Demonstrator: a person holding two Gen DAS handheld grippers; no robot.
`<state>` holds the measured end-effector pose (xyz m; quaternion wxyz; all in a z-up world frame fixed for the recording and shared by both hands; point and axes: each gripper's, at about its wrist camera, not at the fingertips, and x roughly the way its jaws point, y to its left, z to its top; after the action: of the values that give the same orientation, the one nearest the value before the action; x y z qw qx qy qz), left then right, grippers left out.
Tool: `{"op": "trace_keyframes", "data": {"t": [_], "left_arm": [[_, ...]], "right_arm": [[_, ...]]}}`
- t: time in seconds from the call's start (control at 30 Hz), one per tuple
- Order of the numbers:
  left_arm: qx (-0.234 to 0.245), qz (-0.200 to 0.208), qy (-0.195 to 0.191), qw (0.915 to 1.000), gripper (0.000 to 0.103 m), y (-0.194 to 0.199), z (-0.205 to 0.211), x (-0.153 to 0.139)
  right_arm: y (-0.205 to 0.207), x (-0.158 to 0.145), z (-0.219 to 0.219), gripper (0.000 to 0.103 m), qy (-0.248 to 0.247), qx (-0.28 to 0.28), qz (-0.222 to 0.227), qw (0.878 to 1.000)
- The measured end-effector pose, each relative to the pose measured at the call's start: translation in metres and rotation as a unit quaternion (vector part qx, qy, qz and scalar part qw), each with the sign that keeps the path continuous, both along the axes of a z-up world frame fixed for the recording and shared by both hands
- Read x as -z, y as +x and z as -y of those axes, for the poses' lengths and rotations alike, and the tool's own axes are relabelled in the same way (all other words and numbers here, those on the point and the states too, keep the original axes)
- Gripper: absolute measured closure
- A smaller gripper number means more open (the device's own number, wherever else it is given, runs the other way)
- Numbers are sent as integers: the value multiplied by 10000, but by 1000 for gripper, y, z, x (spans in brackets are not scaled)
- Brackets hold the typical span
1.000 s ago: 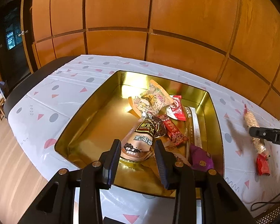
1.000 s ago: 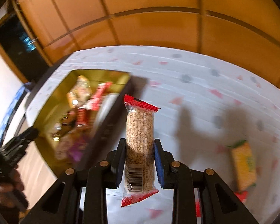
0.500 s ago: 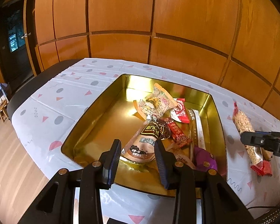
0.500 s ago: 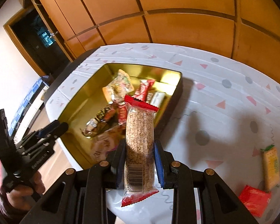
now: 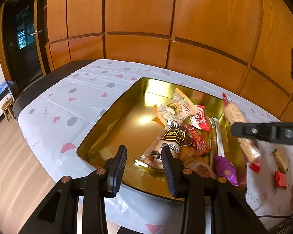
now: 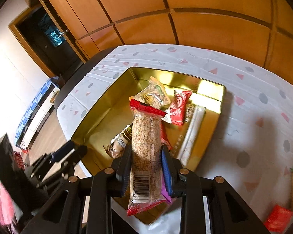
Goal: Organize snacks
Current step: 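Carry the rice-cracker bar over the tin and release it with the right gripper, then move both grippers back to the red packet and Weidan cracker pack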
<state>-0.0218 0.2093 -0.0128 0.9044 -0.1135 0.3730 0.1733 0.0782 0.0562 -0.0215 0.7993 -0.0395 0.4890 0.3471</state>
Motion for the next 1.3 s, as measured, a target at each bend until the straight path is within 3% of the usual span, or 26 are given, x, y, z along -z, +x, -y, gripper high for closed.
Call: {"op": "trace_keyframes", "data": {"t": [0.33,0.7,0.87,1.1,1.3], "left_arm": [[-67,-82,-99,9999,66,-4,-10,7],[61,-101,-89,9999,66,1,-2,7],[163,-143,-36,9998,66,3,5,5],[231,-111,31,9997,66,3,9,1],[368,-34,150,9992,66,2,19,-3]], "right_arm": [[34,39,-37,71,-738,27,-57,9973],[16,56,-42,77,-759,-382,-9,9964],[17,54,-40,80,-899,-285,173,9954],[2,22,-7,78,-398,-125,524,9978],[-20,-4,26,60,-335,42,1016,9943]]}}
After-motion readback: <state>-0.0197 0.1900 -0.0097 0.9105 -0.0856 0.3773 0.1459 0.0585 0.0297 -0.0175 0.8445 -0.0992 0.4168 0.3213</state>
